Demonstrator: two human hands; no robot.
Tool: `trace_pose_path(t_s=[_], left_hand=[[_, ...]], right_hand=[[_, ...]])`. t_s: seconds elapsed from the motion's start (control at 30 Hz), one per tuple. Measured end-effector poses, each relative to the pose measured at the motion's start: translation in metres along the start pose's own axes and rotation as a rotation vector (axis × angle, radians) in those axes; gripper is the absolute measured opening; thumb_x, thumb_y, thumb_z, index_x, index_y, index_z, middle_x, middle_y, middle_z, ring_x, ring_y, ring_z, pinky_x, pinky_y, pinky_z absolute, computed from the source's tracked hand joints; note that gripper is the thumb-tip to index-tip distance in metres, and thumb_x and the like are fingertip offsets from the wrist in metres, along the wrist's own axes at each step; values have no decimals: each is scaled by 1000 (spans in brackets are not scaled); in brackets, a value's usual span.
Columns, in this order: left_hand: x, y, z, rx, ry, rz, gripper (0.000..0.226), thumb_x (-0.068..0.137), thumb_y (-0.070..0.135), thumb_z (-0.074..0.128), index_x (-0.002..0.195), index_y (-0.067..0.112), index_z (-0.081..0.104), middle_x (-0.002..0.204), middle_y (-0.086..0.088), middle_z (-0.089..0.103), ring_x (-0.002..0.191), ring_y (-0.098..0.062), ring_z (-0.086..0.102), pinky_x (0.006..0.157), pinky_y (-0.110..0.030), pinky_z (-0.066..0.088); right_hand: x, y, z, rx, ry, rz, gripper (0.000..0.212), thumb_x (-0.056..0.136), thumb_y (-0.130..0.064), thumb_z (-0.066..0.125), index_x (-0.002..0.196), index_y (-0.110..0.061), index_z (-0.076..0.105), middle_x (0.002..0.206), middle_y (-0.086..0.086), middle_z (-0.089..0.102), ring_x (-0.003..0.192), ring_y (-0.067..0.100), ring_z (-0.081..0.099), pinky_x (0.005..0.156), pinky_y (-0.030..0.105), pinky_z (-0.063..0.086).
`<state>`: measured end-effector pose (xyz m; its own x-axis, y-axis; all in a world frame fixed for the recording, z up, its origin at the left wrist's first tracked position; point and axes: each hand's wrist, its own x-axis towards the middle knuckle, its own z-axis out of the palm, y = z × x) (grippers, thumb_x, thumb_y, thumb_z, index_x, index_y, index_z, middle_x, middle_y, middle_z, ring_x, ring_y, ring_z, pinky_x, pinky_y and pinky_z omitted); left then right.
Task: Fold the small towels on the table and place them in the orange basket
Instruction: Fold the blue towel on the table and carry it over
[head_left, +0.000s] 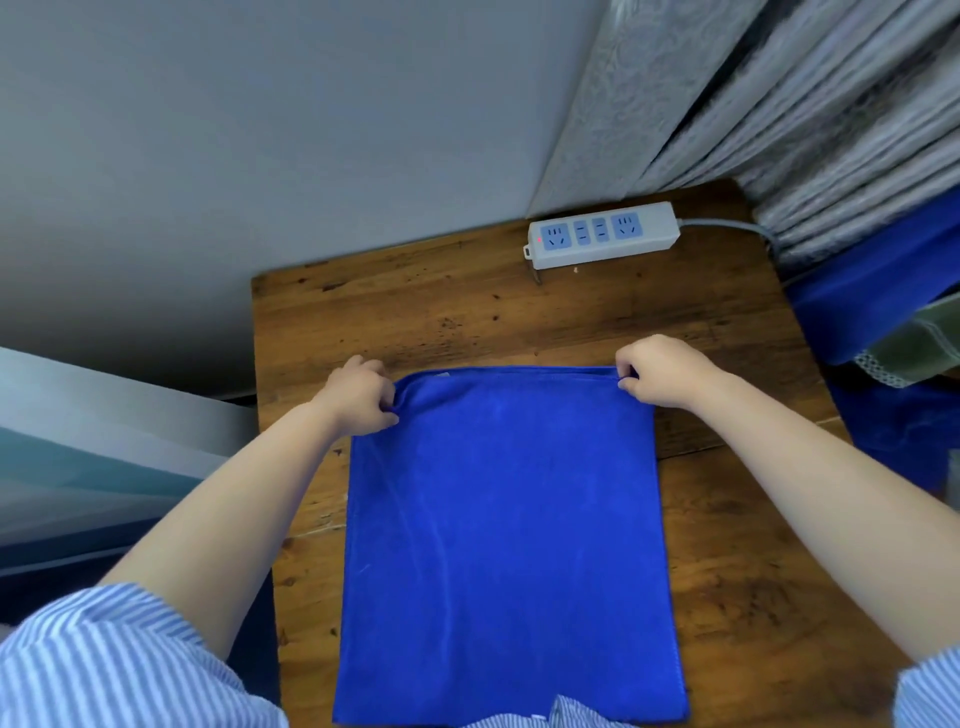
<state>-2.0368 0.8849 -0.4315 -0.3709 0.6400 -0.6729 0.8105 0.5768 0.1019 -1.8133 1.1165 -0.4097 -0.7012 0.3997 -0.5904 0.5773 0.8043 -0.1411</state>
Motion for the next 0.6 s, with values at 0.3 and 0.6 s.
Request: trace_pose_path(t_s=[0.3, 0.6], left_hand=[[-16, -9, 3, -71, 74, -138, 19, 92, 17, 52, 95, 4, 65, 98, -6, 49, 97, -22, 53, 79, -32, 46], [-11, 4, -2, -46, 168, -268, 23, 95, 18, 46, 91, 5, 64, 84, -7, 58, 79, -24, 56, 65, -31, 48]], right_hand=[[-13, 2, 2, 43, 24, 24, 10, 90, -12, 51, 81, -16, 54, 89, 5, 61, 80, 19, 56, 61, 22, 43], [-12, 2, 12, 57, 139, 42, 17, 91, -6, 45, 99, -9, 59, 100, 10, 63, 88, 22, 56, 66, 25, 43]])
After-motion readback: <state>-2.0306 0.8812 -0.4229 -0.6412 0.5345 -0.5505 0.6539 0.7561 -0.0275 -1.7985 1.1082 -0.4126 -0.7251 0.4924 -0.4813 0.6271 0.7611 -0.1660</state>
